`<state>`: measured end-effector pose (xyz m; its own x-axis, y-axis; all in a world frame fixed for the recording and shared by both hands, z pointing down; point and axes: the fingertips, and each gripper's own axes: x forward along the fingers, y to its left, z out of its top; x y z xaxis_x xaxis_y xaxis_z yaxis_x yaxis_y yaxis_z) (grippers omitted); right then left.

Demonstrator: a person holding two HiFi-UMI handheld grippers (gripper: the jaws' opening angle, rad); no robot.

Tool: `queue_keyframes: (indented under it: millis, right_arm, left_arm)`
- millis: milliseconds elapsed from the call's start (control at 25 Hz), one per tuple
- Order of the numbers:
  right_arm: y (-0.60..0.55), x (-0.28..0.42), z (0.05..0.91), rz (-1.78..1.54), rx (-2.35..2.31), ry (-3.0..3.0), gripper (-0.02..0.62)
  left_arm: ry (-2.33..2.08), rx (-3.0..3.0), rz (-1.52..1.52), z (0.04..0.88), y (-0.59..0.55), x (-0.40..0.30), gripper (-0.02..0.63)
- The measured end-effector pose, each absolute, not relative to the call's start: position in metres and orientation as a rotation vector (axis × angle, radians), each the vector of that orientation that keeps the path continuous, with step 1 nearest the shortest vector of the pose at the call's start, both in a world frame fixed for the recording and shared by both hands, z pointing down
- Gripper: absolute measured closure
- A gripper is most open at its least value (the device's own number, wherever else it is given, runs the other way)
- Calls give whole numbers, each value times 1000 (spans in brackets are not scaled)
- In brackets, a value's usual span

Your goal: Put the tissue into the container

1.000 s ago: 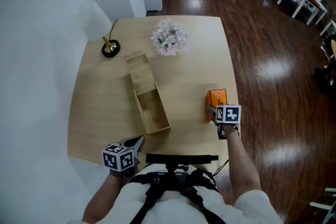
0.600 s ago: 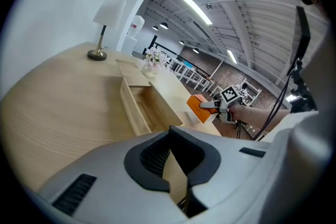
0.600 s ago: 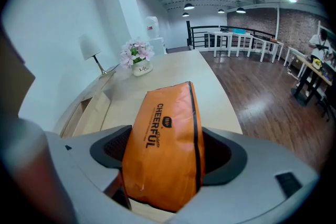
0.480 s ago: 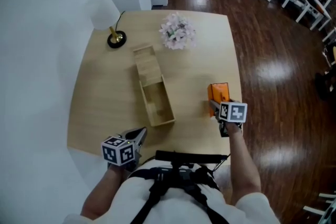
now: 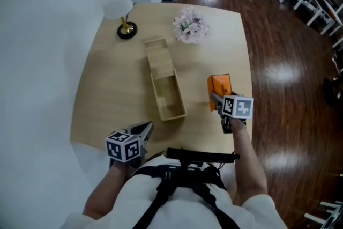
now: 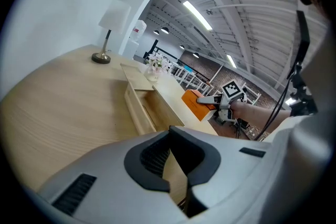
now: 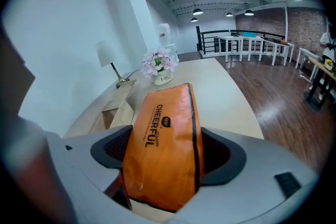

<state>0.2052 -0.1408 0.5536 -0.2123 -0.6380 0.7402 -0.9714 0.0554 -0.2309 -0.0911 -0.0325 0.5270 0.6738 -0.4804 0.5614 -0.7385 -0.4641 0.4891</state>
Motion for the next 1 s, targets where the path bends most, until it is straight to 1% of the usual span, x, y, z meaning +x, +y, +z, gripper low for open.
queue_keyframes:
  millis: [1000]
  right_arm:
    - [-163, 86, 523, 957, 1443, -2056, 206]
  left_arm:
    - [-950, 2164, 393, 515, -48, -115, 607]
